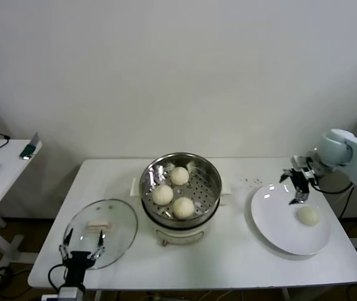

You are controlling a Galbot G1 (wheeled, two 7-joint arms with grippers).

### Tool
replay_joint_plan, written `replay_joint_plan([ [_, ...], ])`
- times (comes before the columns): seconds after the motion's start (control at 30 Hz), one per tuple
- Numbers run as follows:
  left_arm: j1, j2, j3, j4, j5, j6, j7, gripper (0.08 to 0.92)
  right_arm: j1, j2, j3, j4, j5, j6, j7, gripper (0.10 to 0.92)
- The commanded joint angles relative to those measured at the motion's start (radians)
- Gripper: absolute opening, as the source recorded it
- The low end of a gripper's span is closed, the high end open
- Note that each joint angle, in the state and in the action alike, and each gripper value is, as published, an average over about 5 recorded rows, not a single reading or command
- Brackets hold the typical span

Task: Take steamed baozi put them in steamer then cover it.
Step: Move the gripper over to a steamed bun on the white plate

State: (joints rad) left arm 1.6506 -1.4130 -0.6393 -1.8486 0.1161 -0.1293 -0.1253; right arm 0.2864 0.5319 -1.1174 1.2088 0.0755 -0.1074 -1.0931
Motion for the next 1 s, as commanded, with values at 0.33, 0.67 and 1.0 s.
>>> replay_joint_plan([
  [0.33,0.000,-0.011,0.003,0.003,0.017,0.008,-0.008,0.823,-0.327,0.056,0.330,-0.300,-0.248,0.075,-0.032,0.823],
  [0.67,-0.002,-0.016,0.006,0.000,0.015,0.021,-0.017,0.823,-0.333,0.107,0.336,-0.347,-0.277,0.093,-0.020,0.823],
  [1.0,-0.003,-0.016,0.007,-0.005,0.019,0.022,-0.018,0.823,-0.338,0.143,0.338,-0.371,-0.294,0.095,-0.014,0.823],
])
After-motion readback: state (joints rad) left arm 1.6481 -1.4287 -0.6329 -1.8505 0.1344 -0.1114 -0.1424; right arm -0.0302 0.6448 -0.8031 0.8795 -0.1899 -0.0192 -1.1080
